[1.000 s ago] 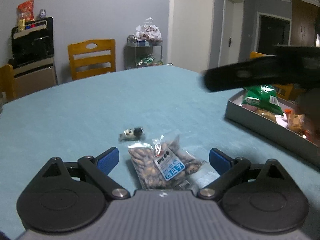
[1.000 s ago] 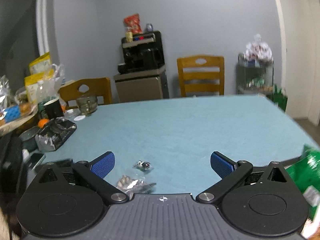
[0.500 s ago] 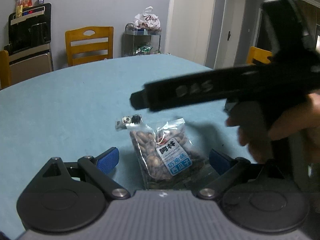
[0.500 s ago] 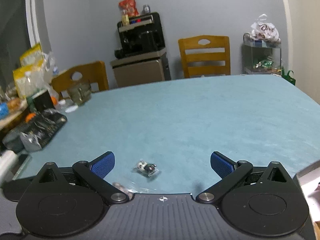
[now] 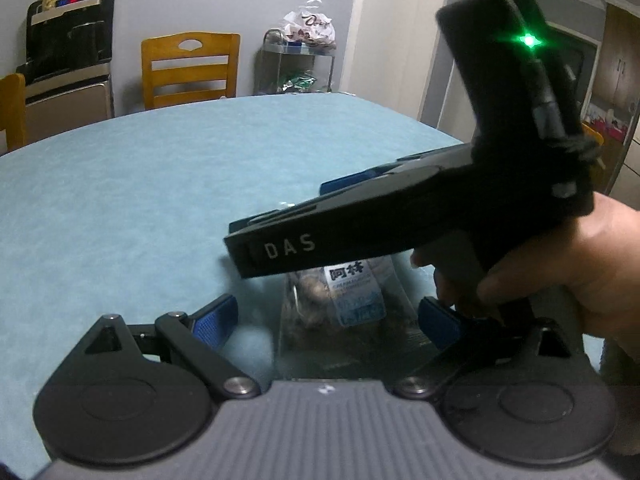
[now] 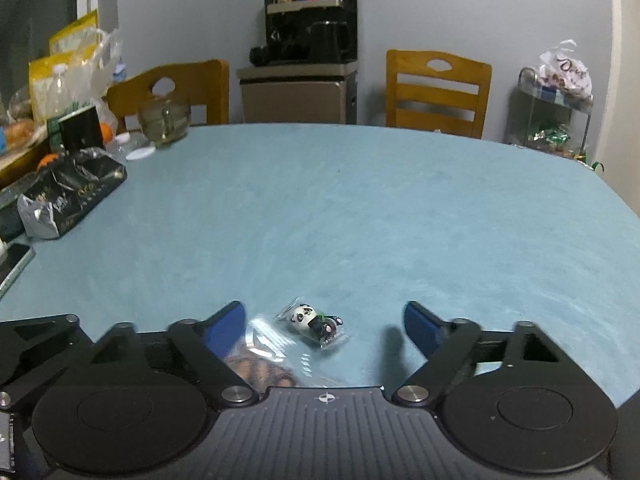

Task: Organize snacks
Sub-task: 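Grasp the panda candy packet with the right tool while the left tool grasps the seed bag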

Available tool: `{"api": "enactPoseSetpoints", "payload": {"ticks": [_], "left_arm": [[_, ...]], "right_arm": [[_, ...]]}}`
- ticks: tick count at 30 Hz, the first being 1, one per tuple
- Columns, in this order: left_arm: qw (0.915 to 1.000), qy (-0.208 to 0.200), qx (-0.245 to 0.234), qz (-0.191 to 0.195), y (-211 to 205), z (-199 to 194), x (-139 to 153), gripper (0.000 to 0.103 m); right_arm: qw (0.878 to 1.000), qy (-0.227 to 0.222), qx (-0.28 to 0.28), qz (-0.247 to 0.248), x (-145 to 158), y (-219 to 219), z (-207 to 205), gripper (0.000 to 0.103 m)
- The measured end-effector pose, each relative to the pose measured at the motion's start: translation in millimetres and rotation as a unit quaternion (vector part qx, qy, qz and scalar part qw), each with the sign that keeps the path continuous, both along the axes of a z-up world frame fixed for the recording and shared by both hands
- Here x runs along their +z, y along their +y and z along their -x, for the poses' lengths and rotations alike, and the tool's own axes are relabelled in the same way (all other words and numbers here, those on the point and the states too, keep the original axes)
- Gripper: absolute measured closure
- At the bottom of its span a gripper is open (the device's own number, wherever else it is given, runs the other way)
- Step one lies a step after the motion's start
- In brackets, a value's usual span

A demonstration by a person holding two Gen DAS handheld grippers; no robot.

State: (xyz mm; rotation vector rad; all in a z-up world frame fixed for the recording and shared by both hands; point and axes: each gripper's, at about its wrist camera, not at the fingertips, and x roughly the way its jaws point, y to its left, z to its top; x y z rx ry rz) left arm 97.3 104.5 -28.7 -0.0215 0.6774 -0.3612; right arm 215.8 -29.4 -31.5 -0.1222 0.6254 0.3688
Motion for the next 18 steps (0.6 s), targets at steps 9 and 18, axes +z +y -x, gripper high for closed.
{"api": "enactPoseSetpoints", "payload": {"ticks": [9, 18], "left_arm": [[1.0, 0.003, 0.002, -0.009, -1, -1, -2, 0.005], [1.0, -0.008, -0.004, 0.001, 1, 5, -1, 0.005]], "right_arm": [[1.0, -0.004, 0.008, 0.027, -4, 13, -2, 0.072], [0.999, -0.037, -0.002, 0.009, 11, 2, 9, 0.086]]}}
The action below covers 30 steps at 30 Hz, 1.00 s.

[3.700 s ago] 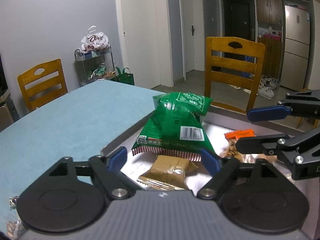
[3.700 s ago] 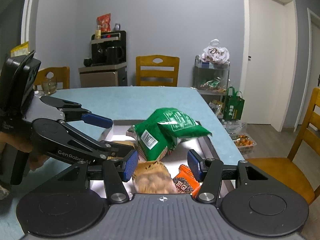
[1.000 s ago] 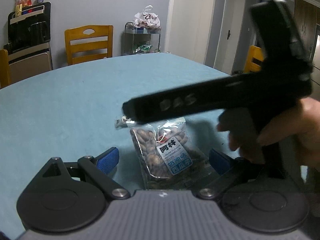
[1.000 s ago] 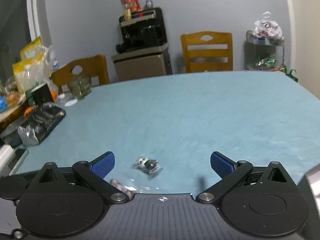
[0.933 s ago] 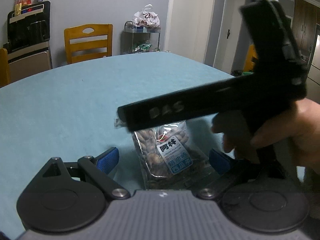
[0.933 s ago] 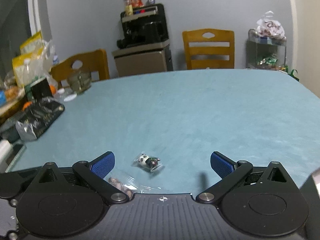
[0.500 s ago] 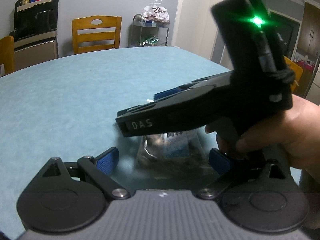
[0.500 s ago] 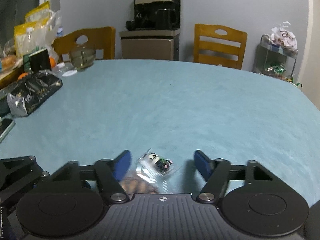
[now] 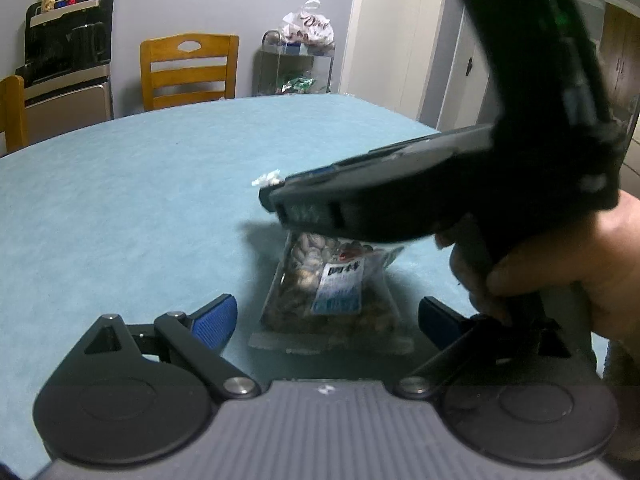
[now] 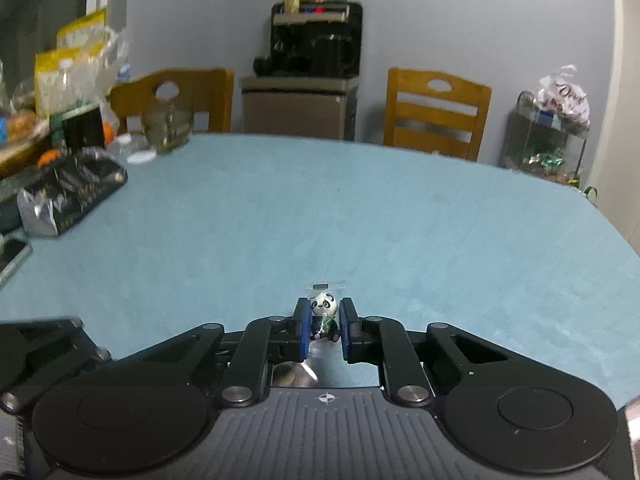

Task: Organize snacks
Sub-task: 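Grasp the panda candy packet with the right tool while the left tool grasps the seed bag, then carry the seed bag and panda packet over the grey box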

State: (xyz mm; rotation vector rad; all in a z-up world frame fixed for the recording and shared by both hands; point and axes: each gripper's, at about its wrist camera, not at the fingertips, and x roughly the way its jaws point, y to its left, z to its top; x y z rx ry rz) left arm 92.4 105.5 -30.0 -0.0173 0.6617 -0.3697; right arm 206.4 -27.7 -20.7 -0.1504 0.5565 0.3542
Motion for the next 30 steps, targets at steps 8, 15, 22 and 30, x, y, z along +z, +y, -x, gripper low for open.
{"api": "enactPoseSetpoints", "payload": {"ticks": [8, 15, 22, 30], "left_arm": [[0.9998, -0.011, -0.015, -0.005, -9, -2, 4, 0.012], [0.9991, -0.019, -0.035, -0.017, -18, -2, 4, 0.042], [0.9954, -0.053, -0.069, -0.042, -35, 10, 8, 0.051], [0.995, -0.057, -0.072, -0.04, -40, 13, 9, 0.053]], "right_arm": [[1.0, -0.016, -0.008, -0.014, 12, -14, 15, 0.086], [1.0, -0.016, -0.011, -0.012, 17, -19, 24, 0.086], [0.999, -0.025, -0.024, -0.009, 24, -25, 35, 0.086], [0.998, -0.042, -0.035, -0.012, 37, -42, 60, 0.086]]}}
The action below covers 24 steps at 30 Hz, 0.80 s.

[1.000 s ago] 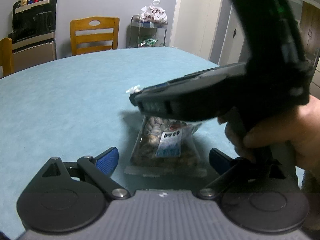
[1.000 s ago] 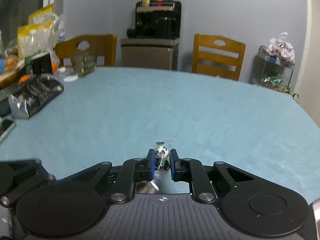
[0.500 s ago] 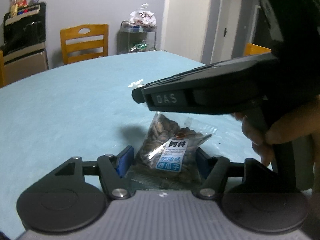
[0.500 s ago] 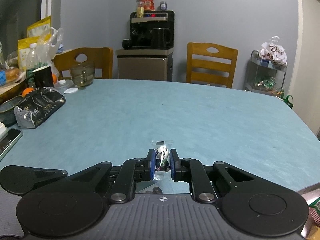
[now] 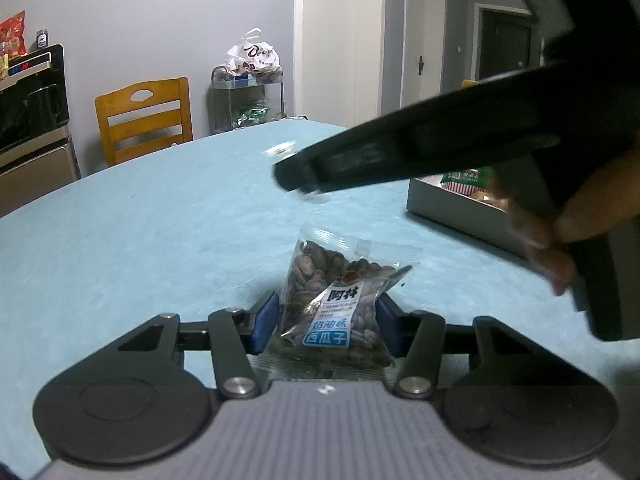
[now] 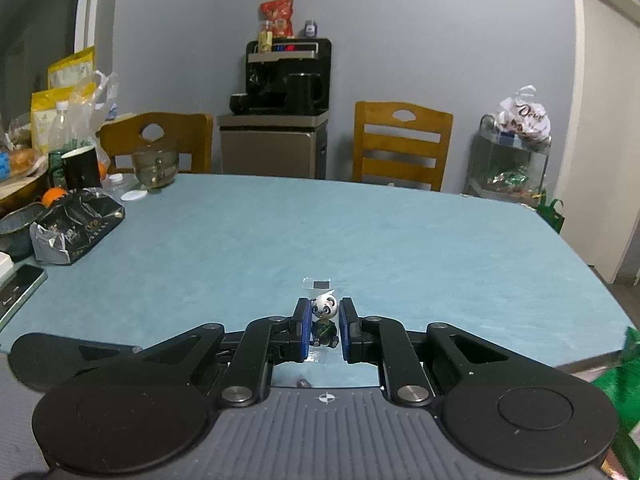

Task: Organize snacks
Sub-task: 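Carry the seed bag and panda packet over the grey box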

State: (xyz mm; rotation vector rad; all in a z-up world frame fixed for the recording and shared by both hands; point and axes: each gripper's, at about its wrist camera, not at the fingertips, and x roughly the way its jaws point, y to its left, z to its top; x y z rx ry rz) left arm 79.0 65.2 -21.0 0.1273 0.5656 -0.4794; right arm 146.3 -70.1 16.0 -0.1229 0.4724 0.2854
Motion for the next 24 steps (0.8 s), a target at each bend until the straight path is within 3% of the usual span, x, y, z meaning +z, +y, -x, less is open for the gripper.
{"api": "enactPoseSetpoints", "payload": {"ticks": [7, 9, 17, 21, 23, 24], "left_arm": [[0.9998, -0.012, 0.011, 0.011, 4, 8, 3, 0.062], [0.9996, -0.017, 0.009, 0.023, 8, 16, 5, 0.091], [0.9994, -0.019, 0.027, -0.013, -5, 22, 1, 0.091], [0.9983, -0.034, 0.042, -0.018, -7, 32, 8, 0.088], [0.997, -0.043, 0.06, -0.021, -4, 34, 10, 0.07], [0.996, -0.048, 0.072, -0.022, -3, 33, 11, 0.052]], "right_arm": [[1.0, -0.019, -0.008, 0.0, 13, -26, 30, 0.086], [1.0, -0.023, -0.01, -0.003, 16, -36, 39, 0.086], [1.0, -0.014, -0.002, -0.028, 10, -67, 66, 0.086], [0.999, -0.012, 0.02, -0.037, 8, -84, 91, 0.086], [0.999, -0.01, 0.026, -0.043, 8, -93, 101, 0.086], [0.999, -0.008, 0.029, -0.046, 8, -98, 106, 0.086]]}}
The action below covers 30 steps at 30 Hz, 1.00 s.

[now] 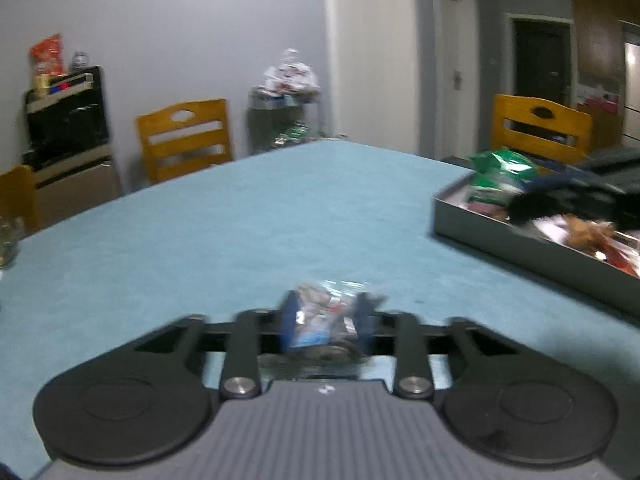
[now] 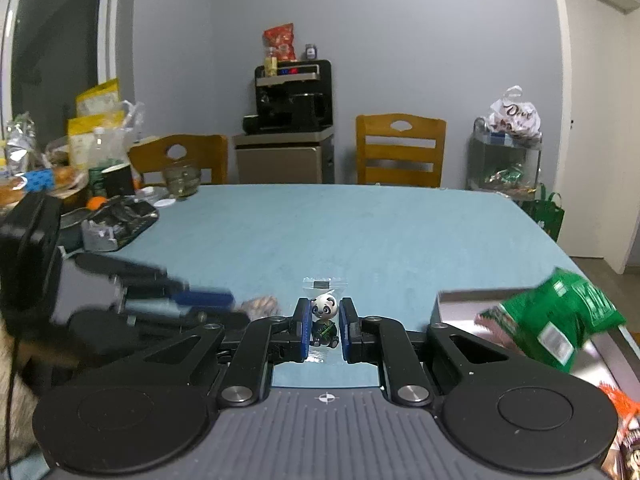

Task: Organize snacks
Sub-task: 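Carry the seed bag and panda packet over the grey box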

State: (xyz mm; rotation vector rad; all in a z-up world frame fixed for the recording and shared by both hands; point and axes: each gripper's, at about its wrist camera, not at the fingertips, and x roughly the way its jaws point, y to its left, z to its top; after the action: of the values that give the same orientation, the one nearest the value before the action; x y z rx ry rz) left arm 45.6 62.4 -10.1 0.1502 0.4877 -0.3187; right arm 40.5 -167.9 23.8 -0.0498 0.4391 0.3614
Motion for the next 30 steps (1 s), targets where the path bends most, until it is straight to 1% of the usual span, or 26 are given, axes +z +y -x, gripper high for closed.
{"api": "enactPoseSetpoints", "payload": {"ticks": [1, 3, 8, 11, 15, 17, 20, 21, 23, 24, 30], "left_arm": [[1.0, -0.001, 0.009, 0.0, 1, -1, 0, 0.037], [0.9999, 0.013, 0.009, 0.0, -1, -7, -2, 0.027], [0.9985, 0.054, -0.004, -0.01, -13, -24, -9, 0.026], [0.9977, 0.06, -0.003, -0.03, -23, -31, -13, 0.027], [0.9972, 0.06, -0.001, -0.045, -29, -36, -18, 0.026], [0.9972, 0.065, 0.007, -0.037, -27, -41, -20, 0.026], [0.9966, 0.08, 0.012, -0.015, -21, -47, -22, 0.025], [0.9963, 0.084, 0.016, -0.008, -19, -48, -22, 0.026], [0.9959, 0.089, 0.018, 0.006, -14, -50, -22, 0.036], [0.9953, 0.093, 0.02, 0.02, -12, -50, -22, 0.04], [0.9962, 0.084, 0.021, 0.011, -16, -47, -22, 0.045]], "right_arm": [[1.0, 0.002, 0.001, -0.002, 0, -4, 4, 0.086], [1.0, 0.011, 0.001, -0.004, -3, -10, 9, 0.086], [0.999, 0.028, -0.014, -0.007, -10, -16, 8, 0.086], [0.999, 0.03, -0.024, -0.003, -13, -19, 5, 0.086], [0.999, 0.032, -0.03, -0.007, -14, -25, 3, 0.086], [0.999, 0.031, -0.033, -0.006, -14, -25, 3, 0.086], [0.999, 0.028, -0.032, -0.008, -13, -26, 4, 0.086], [0.999, 0.027, -0.031, -0.008, -13, -26, 4, 0.086], [0.999, 0.026, -0.028, -0.011, -12, -26, 5, 0.086], [0.999, 0.026, -0.027, -0.01, -12, -25, 5, 0.086], [0.999, 0.026, -0.028, -0.011, -11, -26, 5, 0.086]]}}
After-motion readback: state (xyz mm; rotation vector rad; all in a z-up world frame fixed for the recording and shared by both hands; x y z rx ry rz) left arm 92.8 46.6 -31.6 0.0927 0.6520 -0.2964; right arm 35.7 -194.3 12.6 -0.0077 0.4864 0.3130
